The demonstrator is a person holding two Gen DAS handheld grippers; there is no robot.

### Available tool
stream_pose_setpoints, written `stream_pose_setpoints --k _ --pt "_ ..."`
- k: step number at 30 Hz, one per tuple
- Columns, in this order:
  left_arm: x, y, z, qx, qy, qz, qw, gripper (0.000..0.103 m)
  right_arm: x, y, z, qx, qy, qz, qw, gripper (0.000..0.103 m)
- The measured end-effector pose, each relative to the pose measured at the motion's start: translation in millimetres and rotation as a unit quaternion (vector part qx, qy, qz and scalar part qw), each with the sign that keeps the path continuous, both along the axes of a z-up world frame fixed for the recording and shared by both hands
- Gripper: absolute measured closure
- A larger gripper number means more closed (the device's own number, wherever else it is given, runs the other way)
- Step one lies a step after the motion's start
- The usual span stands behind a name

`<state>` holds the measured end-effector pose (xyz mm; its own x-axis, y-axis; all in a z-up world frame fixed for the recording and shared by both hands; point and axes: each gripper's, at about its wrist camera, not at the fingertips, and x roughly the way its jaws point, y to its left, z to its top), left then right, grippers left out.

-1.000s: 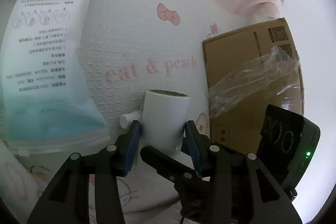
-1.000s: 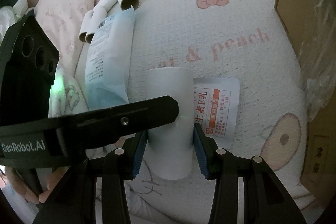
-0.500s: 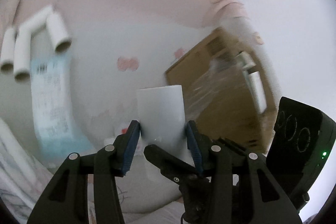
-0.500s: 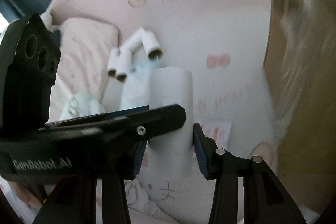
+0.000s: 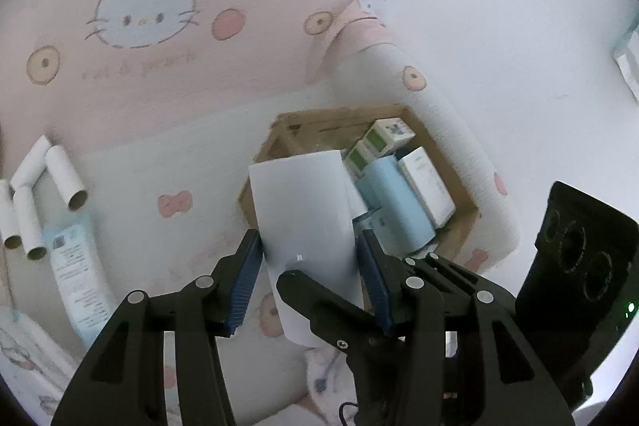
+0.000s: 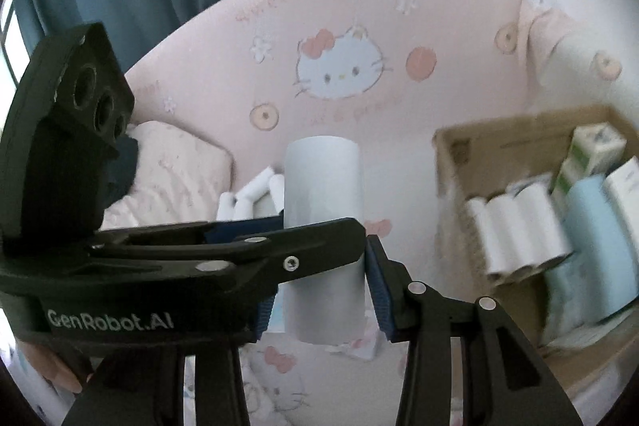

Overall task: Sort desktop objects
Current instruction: 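Carry the tube over the box and lower it beside the white rolls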

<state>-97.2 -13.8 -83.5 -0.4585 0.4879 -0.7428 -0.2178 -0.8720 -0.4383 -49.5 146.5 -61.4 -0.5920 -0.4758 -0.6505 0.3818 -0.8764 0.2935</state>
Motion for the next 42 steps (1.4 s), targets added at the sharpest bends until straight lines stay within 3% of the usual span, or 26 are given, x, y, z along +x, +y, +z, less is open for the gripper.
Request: stream_pose_setpoints --k 12,18,24,33,42 --pt "-26 83 20 -0.032 0.018 -0.068 0.9970 0.051 -13 69 20 -0.004 0.017 -0.044 0.999 0.065" --pt "-60 121 8 -0.031 -0.026 -0.085 0.9955 0.050 -41 106 14 -0.013 -0.006 -0.053 0.999 0.065" --pt "-88 137 -15 -0.019 -0.076 -0.092 0.9927 0.050 -63 124 -3 0.005 -0.035 -0.045 0.998 0.065" --pt "-113 146 -36 -0.037 -0.113 -0.077 0.9900 0.050 -90 129 -20 0.039 -0.064 -0.022 0.997 0.065" --pt "-121 136 -60 -0.088 -0.135 -0.051 0.9856 0.050 -114 125 -51 0.040 -0.128 -0.002 0.991 0.066"
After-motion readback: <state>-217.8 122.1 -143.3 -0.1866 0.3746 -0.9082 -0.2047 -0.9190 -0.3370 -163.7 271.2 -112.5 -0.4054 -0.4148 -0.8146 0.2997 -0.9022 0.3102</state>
